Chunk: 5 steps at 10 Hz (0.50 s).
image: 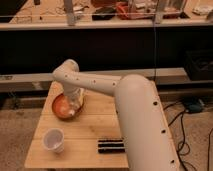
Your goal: Place the bottle in the ceramic bowl
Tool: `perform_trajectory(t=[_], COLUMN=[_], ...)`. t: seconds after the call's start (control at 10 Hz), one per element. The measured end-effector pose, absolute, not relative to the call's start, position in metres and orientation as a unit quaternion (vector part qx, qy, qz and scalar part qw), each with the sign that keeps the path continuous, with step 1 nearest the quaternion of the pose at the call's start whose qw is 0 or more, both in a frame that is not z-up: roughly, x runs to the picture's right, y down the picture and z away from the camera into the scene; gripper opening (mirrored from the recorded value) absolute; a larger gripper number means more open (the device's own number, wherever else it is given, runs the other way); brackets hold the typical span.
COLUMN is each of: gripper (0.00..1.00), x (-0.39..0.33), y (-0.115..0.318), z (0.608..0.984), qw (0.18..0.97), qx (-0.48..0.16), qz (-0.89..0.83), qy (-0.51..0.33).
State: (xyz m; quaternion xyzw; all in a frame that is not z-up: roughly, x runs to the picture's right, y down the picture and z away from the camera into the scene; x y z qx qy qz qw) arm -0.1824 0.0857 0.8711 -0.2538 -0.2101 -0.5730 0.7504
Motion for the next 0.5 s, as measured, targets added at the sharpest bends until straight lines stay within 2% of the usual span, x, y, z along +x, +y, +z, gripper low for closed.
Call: perform_trajectory(t=[0.3, 0.5], gripper=[0.60, 0.69], x=[-0.1841, -0.1851], y=[0.0856, 0.0858], z=[0.8712, 0.8713], qw=[0.749, 0.748], qx=[-0.252, -0.251], qz=[-0.576, -0.577], qy=[-0.210, -0.211])
